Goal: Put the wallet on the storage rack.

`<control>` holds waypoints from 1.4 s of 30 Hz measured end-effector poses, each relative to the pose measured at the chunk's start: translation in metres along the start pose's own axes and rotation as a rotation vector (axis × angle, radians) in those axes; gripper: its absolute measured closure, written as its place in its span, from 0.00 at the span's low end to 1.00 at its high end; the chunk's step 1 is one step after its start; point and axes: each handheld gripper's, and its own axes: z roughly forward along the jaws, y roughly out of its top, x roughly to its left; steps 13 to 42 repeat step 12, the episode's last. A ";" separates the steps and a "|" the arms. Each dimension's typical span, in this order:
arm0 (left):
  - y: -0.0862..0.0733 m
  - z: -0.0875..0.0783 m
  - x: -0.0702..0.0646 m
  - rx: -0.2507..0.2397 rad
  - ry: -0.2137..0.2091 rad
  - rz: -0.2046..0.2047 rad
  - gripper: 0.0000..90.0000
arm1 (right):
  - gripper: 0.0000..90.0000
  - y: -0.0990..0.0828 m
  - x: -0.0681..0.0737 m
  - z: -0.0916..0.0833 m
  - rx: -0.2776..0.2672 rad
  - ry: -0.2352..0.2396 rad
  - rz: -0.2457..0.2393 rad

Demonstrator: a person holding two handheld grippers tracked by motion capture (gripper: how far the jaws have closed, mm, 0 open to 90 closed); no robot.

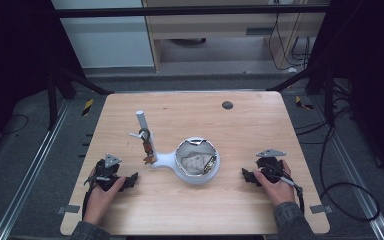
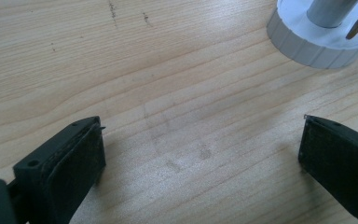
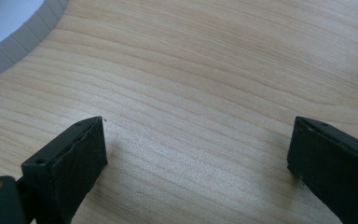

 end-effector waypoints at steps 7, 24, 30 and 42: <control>0.000 0.000 0.000 0.000 -0.001 0.002 0.00 | 0.05 -0.010 -0.001 -0.006 -0.031 -0.025 0.011; 0.000 0.000 0.000 0.001 -0.003 0.001 0.00 | 0.04 -0.010 -0.001 -0.006 -0.029 -0.024 0.017; 0.000 0.000 0.000 0.001 -0.003 0.001 0.00 | 0.04 -0.010 -0.001 -0.006 -0.029 -0.024 0.017; 0.000 0.000 0.000 0.001 -0.003 0.001 0.00 | 0.04 -0.010 -0.001 -0.006 -0.029 -0.024 0.017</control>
